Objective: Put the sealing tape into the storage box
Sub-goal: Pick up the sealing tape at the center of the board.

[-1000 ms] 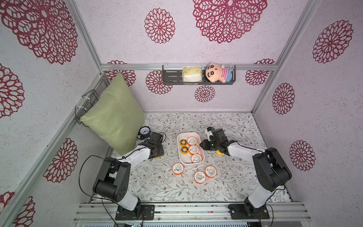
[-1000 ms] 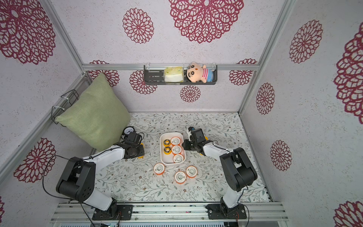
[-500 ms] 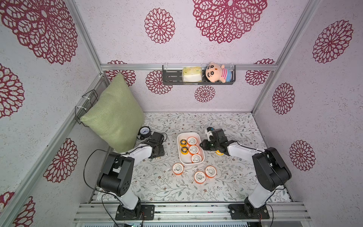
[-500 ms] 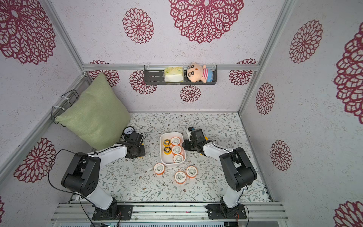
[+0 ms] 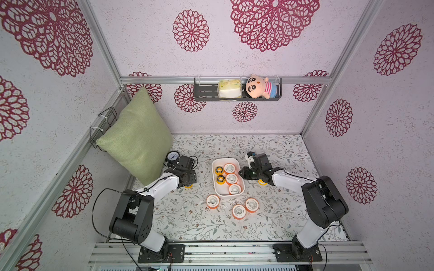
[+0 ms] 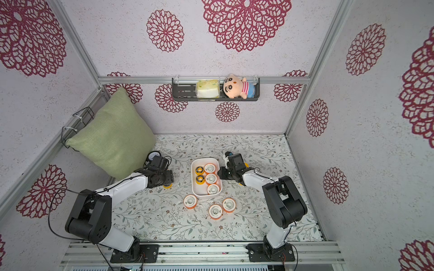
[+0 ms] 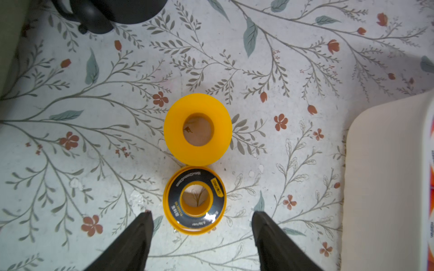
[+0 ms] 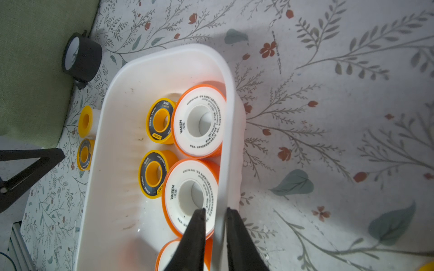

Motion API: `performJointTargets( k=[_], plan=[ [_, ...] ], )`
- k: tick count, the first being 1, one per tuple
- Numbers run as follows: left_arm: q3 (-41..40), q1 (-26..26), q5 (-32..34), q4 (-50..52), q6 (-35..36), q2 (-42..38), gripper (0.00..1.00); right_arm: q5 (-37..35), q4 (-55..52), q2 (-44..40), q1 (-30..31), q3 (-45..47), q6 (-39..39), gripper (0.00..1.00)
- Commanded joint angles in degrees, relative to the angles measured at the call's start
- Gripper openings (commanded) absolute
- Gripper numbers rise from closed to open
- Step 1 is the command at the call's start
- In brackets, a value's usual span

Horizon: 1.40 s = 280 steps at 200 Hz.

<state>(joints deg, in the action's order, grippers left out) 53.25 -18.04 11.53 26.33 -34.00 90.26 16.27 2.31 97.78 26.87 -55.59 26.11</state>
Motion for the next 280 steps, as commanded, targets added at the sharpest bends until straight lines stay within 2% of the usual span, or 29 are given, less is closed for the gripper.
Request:
performJointTargets(
  k=[1,15,68,124,151,183,245,280],
  plan=[
    [1.6,0.4,2.5,2.6,0.8,3.1,0.85,0.0,0.8,-0.4,-0.2,0.1,0.3,0.22],
    [1.6,0.4,2.1,2.2,1.0,4.4,0.88,-0.1,0.8,-0.5,-0.2,-0.1,0.3,0.22],
    [2.3,0.4,-0.4,0.2,1.8,8.7,0.86,0.1,0.7,-0.1,-0.2,-0.3,0.3,0.22],
    [2.8,0.4,-1.3,-0.4,1.5,9.8,0.73,0.2,0.4,0.0,-0.2,-0.4,0.2,0.22],
    [2.7,0.3,-1.4,-0.4,1.1,9.5,0.62,0.2,0.5,0.2,-0.2,-0.4,0.1,0.22],
    [3.1,-0.3,-1.2,0.3,1.0,8.7,0.58,0.5,0.5,0.5,-0.2,-0.3,0.2,0.22],
    [7.1,-4.9,2.6,6.2,0.8,4.4,0.57,0.8,0.7,0.5,-0.2,-0.1,0.3,0.22],
    [11.0,-9.5,2.9,8.6,1.4,3.1,0.59,0.9,0.9,0.6,-0.2,0.1,0.3,0.22]
  ],
)
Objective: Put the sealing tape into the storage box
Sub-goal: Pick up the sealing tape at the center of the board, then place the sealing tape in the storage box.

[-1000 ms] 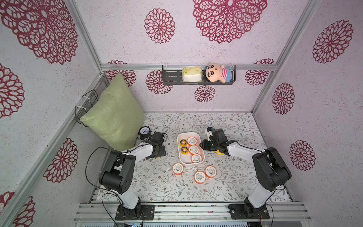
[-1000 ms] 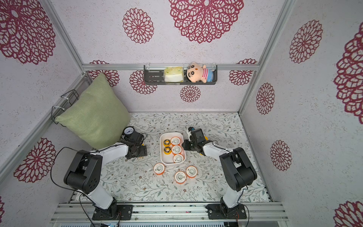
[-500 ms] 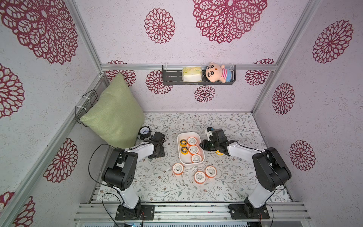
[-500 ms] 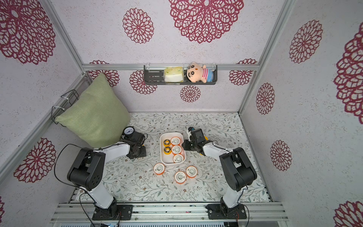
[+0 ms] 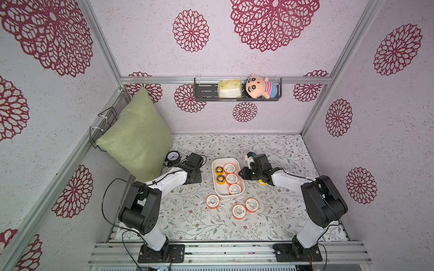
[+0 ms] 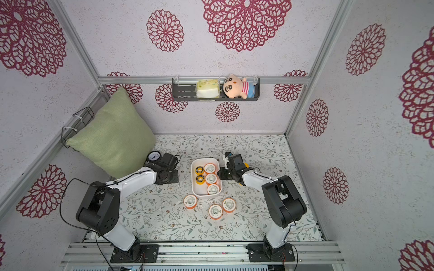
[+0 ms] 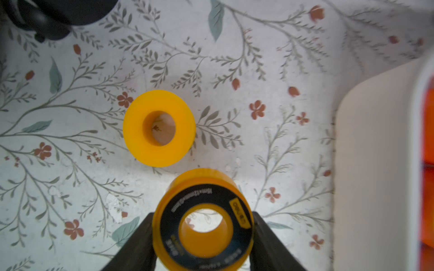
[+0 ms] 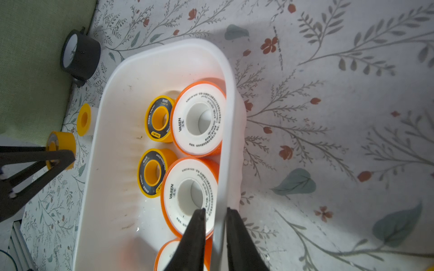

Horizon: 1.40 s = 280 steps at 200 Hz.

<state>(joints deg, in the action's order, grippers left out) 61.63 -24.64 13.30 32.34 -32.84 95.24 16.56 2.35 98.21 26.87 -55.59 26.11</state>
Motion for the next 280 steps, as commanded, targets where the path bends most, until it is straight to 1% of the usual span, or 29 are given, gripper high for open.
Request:
performJointTargets(
  k=[1,58,98,163,195,244,280],
  plan=[
    [2.8,-3.0,1.1,2.6,0.3,-1.9,0.59,0.6,0.8,0.1,-0.2,0.1,0.3,0.22],
    [9.8,-9.7,-1.9,4.0,1.4,-1.1,0.59,0.6,0.9,0.2,-0.2,0.2,0.4,0.21],
    [12.1,-12.9,-2.1,4.9,3.9,0.2,0.6,0.7,1.0,0.5,-0.2,0.2,0.2,0.2],
    [15.1,-17.5,-2.8,11.2,6.7,4.1,0.6,0.6,0.8,0.5,-0.2,0.0,0.1,0.2],
    [16.3,-19.1,-3.1,12.7,8.2,6.2,0.59,0.4,0.6,0.5,-0.2,0.0,0.1,0.2],
    [19.6,-20.4,-4.8,14.2,10.5,10.1,0.59,0.4,0.5,0.5,-0.2,-0.1,0.0,0.2],
    [22.1,-21.0,-4.1,16.3,12.0,12.7,0.59,0.2,0.3,0.4,-0.2,-0.1,-0.1,0.2]
  ],
)
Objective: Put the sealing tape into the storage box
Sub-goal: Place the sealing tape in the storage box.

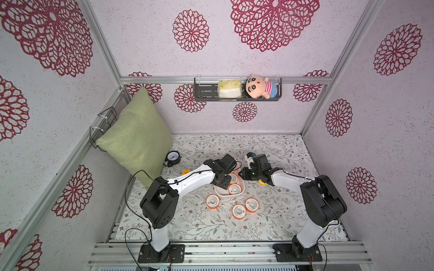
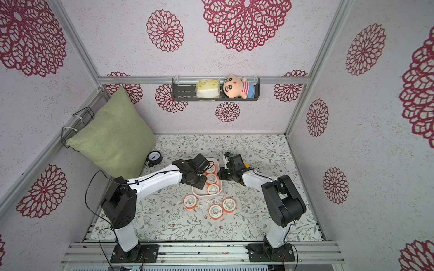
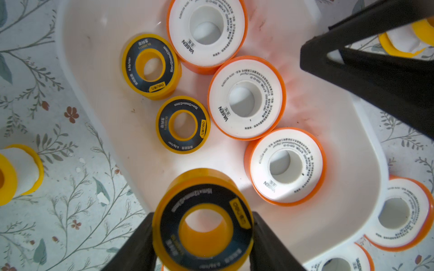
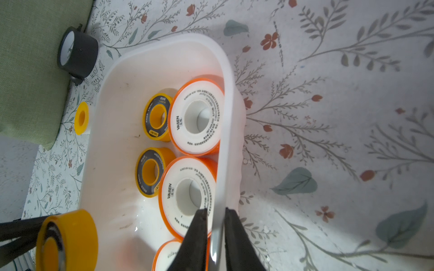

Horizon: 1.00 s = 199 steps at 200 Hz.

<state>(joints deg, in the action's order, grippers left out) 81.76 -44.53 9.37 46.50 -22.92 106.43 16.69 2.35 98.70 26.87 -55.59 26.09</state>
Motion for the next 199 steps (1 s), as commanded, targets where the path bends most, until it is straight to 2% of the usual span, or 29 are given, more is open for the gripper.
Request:
performJointTargets(
  k=[1,87,116,199],
  plan=[
    [2.0,-1.2,-0.1,2.2,2.1,1.5,0.59,0.1,0.3,0.0,-0.2,-0.1,-0.1,0.2],
    [5.6,-2.5,-0.1,5.9,4.4,5.5,0.6,-0.2,0.4,0.1,-0.2,0.2,-0.1,0.2],
    [6.7,-2.6,0.4,6.6,4.7,9.1,0.61,0.0,0.5,0.1,-0.2,0.2,-0.1,0.2],
    [8.8,-3.0,2.4,9.1,5.0,12.0,0.68,0.0,0.7,0.0,-0.3,0.6,-0.1,0.2]
  ],
)
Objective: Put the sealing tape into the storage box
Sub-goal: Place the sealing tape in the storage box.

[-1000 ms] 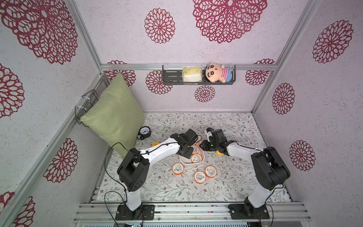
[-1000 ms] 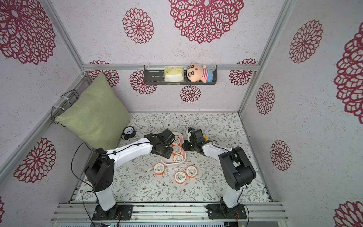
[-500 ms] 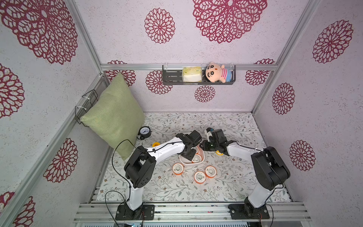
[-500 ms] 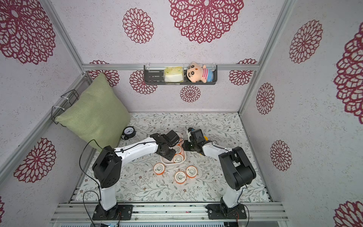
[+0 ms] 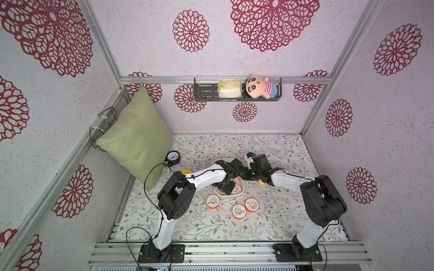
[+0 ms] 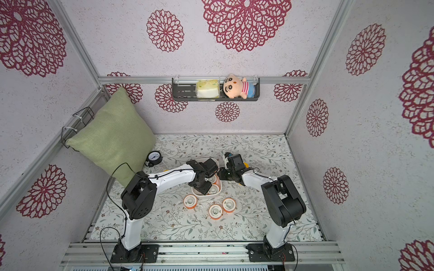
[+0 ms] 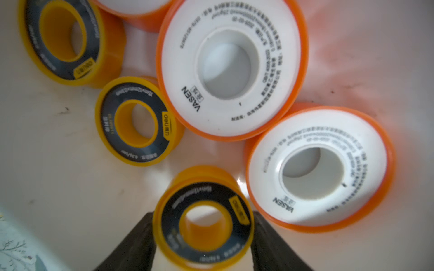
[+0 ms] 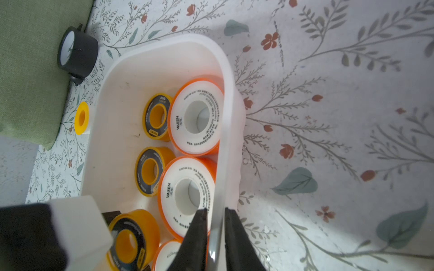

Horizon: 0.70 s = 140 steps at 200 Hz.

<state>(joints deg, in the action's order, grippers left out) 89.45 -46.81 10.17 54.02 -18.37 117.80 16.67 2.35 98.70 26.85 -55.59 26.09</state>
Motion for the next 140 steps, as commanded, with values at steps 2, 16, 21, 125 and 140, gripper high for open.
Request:
performJointTargets(
  k=[2,16,21,125,140],
  plan=[
    [1.1,-0.7,1.6,1.7,0.5,0.5,0.68,0.0,0.7,0.0,-0.3,0.6,-0.1,0.2],
    [1.3,-0.9,2.0,1.6,0.5,0.2,0.71,-0.1,0.7,0.0,-0.4,0.6,-0.1,0.2],
    [1.3,-0.9,2.0,1.7,0.5,0.1,0.72,0.0,0.7,0.0,-0.4,0.6,-0.1,0.2],
    [-5.7,0.7,4.8,-9.0,-3.0,-14.3,0.72,0.8,1.6,-0.9,-0.6,0.6,0.2,0.23],
    [-8.9,2.6,4.2,-12.1,-5.0,-18.1,0.72,0.7,2.0,-1.8,-0.7,0.6,0.4,0.28]
  ],
)
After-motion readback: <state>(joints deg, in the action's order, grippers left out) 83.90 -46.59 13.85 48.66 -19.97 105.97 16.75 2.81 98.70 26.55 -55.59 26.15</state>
